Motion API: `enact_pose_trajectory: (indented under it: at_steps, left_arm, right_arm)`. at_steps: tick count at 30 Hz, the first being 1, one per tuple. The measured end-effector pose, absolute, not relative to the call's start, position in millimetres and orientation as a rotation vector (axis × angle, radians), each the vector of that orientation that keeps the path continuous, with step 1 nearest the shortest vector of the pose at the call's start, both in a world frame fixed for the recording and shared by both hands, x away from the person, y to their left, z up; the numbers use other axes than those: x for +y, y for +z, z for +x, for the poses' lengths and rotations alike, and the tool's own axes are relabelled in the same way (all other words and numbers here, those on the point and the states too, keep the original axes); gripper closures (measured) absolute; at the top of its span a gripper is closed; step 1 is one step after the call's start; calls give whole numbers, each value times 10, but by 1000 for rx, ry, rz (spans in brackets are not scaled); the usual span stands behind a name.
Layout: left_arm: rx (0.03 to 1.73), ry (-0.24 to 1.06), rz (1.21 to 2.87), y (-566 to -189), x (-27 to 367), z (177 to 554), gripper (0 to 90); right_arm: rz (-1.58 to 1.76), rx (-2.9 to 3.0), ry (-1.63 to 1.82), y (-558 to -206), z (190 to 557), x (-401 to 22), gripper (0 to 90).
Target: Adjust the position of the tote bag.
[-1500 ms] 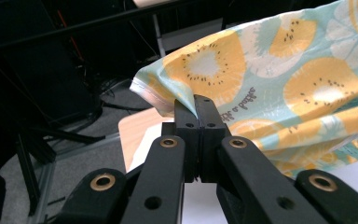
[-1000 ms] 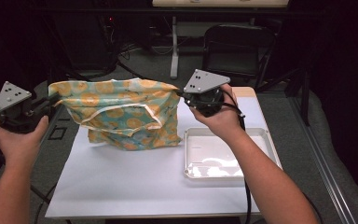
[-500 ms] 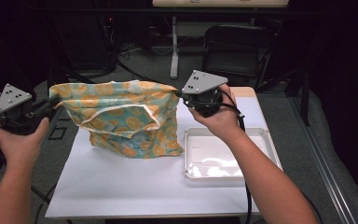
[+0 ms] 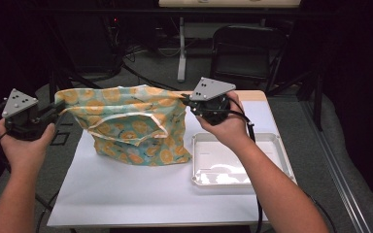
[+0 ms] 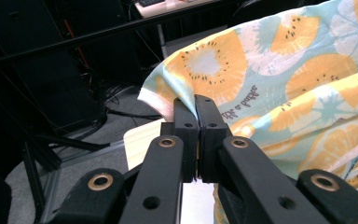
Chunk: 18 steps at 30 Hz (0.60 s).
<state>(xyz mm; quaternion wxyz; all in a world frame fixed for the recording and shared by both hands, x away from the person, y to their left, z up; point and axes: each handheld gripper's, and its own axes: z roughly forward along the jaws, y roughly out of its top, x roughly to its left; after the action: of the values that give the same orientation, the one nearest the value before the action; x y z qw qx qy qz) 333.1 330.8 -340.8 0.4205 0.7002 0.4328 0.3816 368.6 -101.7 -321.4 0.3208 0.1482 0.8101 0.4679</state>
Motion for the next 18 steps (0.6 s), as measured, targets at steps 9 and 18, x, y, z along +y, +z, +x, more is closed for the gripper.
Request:
enact_pose_trajectory:
  at_steps: [9,18]
  left_arm:
    - [1112,917,1755,-3460,3296,3414,826]
    - [1132,891,1768,-3557,3287,3466,808]
  right_arm:
    - [428,2164,1235,-3316,3735,-1039,900]
    - [440,2198,1225,-3416,3742,-1014,873]
